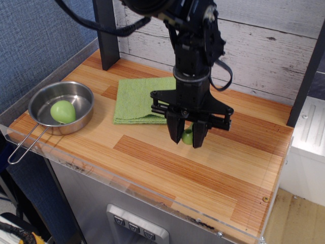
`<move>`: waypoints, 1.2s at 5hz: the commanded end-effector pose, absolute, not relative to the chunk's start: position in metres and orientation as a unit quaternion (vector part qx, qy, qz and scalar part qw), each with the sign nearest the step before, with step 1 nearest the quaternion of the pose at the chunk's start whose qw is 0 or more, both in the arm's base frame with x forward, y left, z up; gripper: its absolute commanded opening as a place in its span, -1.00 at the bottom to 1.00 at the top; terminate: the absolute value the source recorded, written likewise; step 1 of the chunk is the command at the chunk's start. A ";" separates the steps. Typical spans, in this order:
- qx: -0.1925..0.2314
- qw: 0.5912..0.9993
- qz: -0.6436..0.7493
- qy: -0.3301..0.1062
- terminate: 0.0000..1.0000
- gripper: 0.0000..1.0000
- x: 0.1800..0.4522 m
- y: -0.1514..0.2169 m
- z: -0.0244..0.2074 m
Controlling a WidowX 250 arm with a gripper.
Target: Move the green spatula to the right of the green towel
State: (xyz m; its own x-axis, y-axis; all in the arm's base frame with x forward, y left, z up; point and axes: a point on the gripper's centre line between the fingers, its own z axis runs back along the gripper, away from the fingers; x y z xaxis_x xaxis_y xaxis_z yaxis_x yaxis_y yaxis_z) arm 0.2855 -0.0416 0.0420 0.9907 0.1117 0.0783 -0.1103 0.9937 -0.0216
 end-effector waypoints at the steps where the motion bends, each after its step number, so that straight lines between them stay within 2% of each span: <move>1: -0.021 0.999 0.029 -0.028 -1.00 -1.00 0.274 -0.052 0.031; 2: -0.014 0.999 0.031 -0.032 -1.00 -1.00 0.271 -0.052 0.031; 3: -0.003 0.999 0.038 -0.027 -1.00 1.00 0.269 -0.050 0.032; 6: -0.012 0.998 0.054 -0.026 -1.00 1.00 0.265 -0.040 0.036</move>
